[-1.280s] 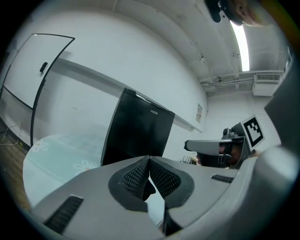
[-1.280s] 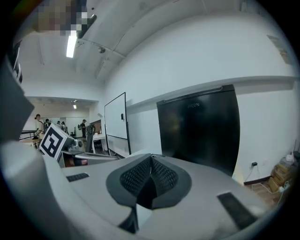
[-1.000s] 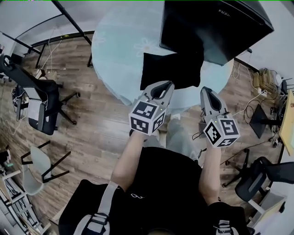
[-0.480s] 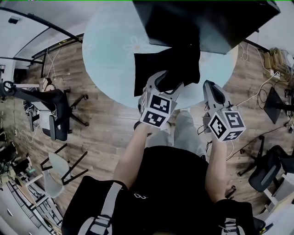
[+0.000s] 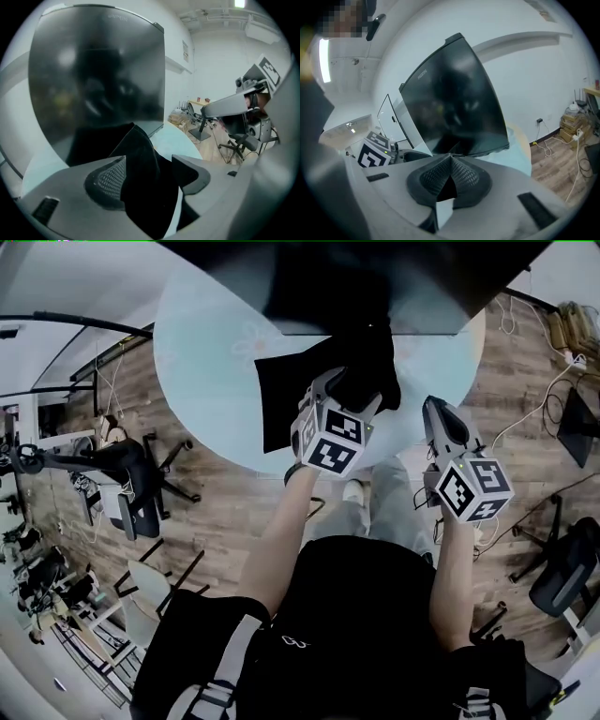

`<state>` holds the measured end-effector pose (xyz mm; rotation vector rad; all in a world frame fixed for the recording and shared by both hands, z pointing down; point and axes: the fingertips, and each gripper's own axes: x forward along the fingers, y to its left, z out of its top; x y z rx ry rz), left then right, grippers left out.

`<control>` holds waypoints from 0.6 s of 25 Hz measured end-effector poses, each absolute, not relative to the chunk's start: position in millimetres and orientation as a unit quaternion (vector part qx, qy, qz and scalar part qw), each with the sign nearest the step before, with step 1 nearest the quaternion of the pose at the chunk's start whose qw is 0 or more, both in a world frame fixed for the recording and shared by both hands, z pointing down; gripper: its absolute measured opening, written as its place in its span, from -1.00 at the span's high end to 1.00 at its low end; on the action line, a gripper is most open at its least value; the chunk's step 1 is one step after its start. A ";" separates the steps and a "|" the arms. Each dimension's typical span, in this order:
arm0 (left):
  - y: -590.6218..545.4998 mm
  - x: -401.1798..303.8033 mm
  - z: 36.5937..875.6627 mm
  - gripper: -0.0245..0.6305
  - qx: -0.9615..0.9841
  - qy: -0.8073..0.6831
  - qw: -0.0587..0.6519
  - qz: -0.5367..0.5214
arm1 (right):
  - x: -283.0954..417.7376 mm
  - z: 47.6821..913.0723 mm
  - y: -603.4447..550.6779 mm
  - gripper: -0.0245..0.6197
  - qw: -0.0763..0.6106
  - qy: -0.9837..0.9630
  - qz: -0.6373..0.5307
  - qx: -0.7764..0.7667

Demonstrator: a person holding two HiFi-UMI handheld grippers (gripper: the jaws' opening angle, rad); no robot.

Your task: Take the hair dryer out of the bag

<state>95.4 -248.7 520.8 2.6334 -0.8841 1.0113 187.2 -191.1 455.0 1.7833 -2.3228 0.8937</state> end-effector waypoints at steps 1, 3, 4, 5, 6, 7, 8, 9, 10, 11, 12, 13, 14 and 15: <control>-254.4 101.4 525.9 -0.05 0.884 -0.294 0.088 0.352 | 191.1 457.6 -192.2 0.92 0.038 -0.756 0.295 0.582; -265.8 111.2 535.4 -0.04 0.877 -0.290 0.079 0.374 | 198.7 463.3 -194.1 0.92 0.035 -0.753 0.302 0.583; -270.0 114.7 540.8 -0.04 0.872 -0.291 0.080 0.384 | 203.3 466.1 -194.2 0.92 0.034 -0.751 0.306 0.584; -273.0 117.3 546.8 -0.04 0.867 -0.292 0.085 0.394 | 208.3 468.5 -193.8 0.92 0.034 -0.749 0.309 0.585; -275.1 118.7 552.6 -0.04 0.862 -0.294 0.090 0.404 | 213.2 470.4 -193.8 0.92 0.033 -0.747 0.311 0.586; -277.0 118.7 557.3 -0.04 0.856 -0.295 0.093 0.413 | 217.6 471.8 -194.6 0.92 0.033 -0.745 0.314 0.588; -278.9 117.9 561.0 -0.04 0.852 -0.296 0.092 0.422 | 221.4 473.0 -196.1 0.92 0.031 -0.744 0.316 0.589; -280.5 117.1 563.9 -0.04 0.848 -0.296 0.092 0.430 | 224.7 474.0 -198.0 0.92 0.029 -0.742 0.317 0.589; -281.6 116.8 566.6 -0.04 0.845 -0.295 0.092 0.436 | 227.6 474.8 -200.1 0.92 0.028 -0.741 0.319 0.590; -282.2 116.9 569.1 -0.04 0.843 -0.293 0.093 0.441 | 230.2 475.7 -201.9 0.92 0.026 -0.740 0.320 0.590; -282.2 117.0 571.4 -0.04 0.842 -0.291 0.095 0.445 | 232.3 476.5 -203.5 0.92 0.025 -0.740 0.322 0.590; -281.8 116.6 573.2 0.05 0.840 -0.290 0.098 0.448 | 233.4 477.4 -205.0 0.92 0.025 -0.740 0.323 0.590; -281.2 115.8 574.7 0.10 0.839 -0.289 0.101 0.450 | 233.7 478.4 -206.5 0.92 0.024 -0.740 0.325 0.588; -280.5 114.9 575.8 0.10 0.838 -0.289 0.105 0.452 | 233.5 479.4 -208.2 0.92 0.024 -0.741 0.326 0.587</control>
